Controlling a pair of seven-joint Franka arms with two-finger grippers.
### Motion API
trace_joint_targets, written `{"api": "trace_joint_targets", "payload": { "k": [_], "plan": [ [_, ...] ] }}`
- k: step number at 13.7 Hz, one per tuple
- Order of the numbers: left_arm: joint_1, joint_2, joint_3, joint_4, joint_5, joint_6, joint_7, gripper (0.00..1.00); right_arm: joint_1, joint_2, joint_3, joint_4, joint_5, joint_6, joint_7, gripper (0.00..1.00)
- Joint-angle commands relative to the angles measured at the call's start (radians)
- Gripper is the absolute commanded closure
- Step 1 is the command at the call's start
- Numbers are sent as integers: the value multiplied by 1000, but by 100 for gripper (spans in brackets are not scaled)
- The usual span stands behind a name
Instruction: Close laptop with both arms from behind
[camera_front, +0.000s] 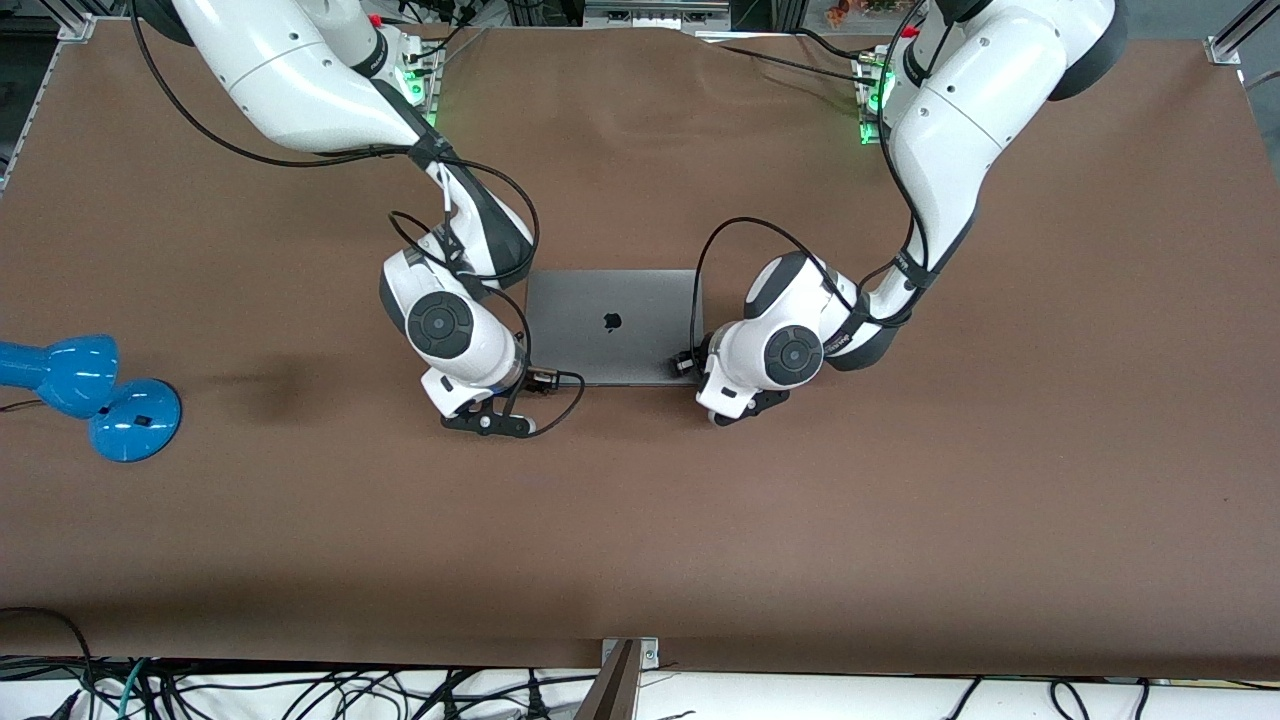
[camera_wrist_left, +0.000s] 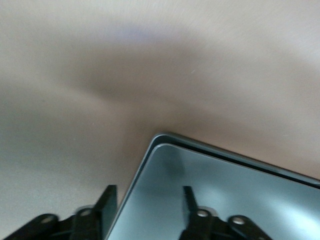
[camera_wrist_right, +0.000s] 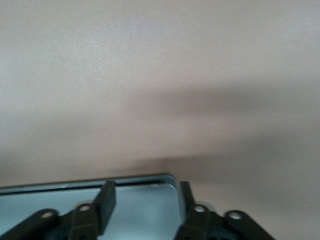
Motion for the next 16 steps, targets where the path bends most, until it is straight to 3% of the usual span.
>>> {"api": "trace_joint_targets", "payload": {
  "k": [1, 4, 12, 15, 16],
  "plan": [
    [24, -109, 4, -4, 35, -100, -4, 0, -41, -71, 7, -9, -2, -106, -70, 0],
    [50, -227, 4, -4, 36, -274, 35, 0, -87, -122, 7, -9, -1, -206, -128, 0],
    [214, -482, 7, 15, 62, -505, 337, 0, -282, -211, 1, -6, 28, -403, -295, 0],
    [262, -531, 35, 81, 66, -617, 540, 0, -293, -269, -86, -5, 65, -412, -438, 0],
    [249, -565, 94, 79, 66, -634, 603, 0, -300, -288, -117, -3, 74, -421, -490, 0]
  ]
}}
